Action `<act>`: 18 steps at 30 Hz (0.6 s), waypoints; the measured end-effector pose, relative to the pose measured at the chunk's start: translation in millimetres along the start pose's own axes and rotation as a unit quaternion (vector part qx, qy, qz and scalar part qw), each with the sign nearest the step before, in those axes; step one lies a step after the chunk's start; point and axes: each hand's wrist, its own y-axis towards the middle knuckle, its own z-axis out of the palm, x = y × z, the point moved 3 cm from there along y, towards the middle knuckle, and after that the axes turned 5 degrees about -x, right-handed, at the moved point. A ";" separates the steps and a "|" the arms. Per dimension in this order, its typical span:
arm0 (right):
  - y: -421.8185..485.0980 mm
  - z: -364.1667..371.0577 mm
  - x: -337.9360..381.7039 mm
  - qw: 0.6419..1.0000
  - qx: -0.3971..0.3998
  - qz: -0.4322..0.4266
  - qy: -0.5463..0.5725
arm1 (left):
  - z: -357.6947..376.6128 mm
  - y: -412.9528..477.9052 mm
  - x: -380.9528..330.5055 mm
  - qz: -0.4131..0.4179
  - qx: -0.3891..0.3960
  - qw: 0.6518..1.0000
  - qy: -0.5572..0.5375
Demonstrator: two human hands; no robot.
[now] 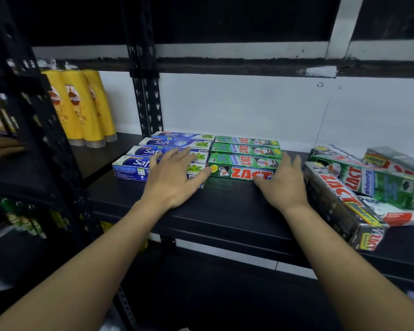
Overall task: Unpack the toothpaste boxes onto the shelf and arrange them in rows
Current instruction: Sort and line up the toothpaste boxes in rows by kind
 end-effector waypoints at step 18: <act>2.1 -7.8 0.0 0.998 -0.018 0.021 0.062 | -3.3 -4.1 -7.3 0.081 0.020 0.996 -0.039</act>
